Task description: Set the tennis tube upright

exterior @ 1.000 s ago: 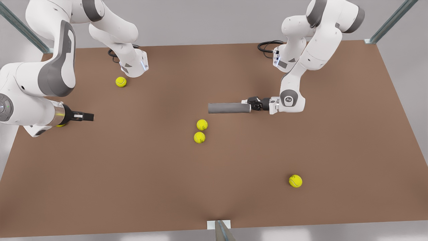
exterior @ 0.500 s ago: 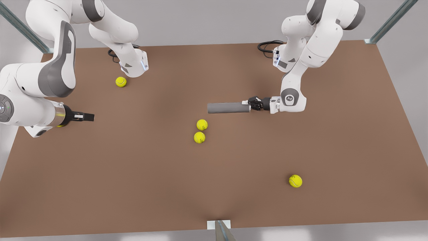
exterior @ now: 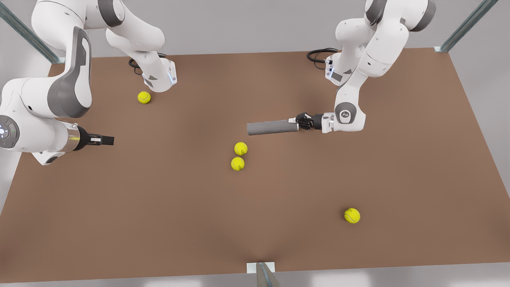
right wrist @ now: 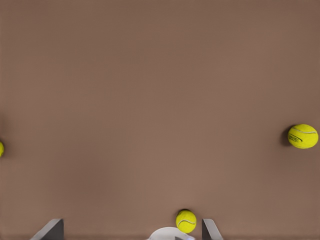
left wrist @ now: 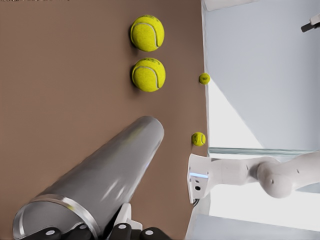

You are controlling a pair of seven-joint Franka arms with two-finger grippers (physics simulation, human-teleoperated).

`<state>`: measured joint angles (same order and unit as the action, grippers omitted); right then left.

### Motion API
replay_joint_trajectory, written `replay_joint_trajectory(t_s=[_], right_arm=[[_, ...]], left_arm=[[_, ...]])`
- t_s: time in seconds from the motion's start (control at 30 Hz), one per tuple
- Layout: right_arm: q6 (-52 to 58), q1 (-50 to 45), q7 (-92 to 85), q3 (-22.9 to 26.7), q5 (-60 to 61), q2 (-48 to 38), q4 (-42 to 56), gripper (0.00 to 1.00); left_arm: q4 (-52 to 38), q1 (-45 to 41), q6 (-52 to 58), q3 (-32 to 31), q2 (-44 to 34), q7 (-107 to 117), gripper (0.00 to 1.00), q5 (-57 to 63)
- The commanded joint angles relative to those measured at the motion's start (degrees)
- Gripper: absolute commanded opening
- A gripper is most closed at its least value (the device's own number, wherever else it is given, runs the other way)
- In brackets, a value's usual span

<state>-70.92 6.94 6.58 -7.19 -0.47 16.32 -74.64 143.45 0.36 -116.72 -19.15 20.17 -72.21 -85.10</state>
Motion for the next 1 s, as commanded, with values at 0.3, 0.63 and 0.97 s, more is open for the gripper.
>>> replay_joint_trajectory(t_s=[0.3, 0.63, 0.97], right_arm=[[0.0, -0.79, 0.19, -0.02, -0.41, -0.15, 0.03, 1.0], [0.0, -0.79, 0.19, -0.02, -0.33, -0.15, 0.03, 1.0], [0.0, -0.97, 0.19, -0.02, -0.5, -0.15, 0.03, 1.0]], left_arm=[[1.92, -0.18, 0.27, -0.01, -4.26, -0.12, 0.26, -0.16], [2.98, -0.27, -2.98, -0.01, -9.0, 0.58, 0.26, 0.02], [3.33, -0.27, -3.51, -0.01, -14.1, 10.42, 0.26, 7.84]])
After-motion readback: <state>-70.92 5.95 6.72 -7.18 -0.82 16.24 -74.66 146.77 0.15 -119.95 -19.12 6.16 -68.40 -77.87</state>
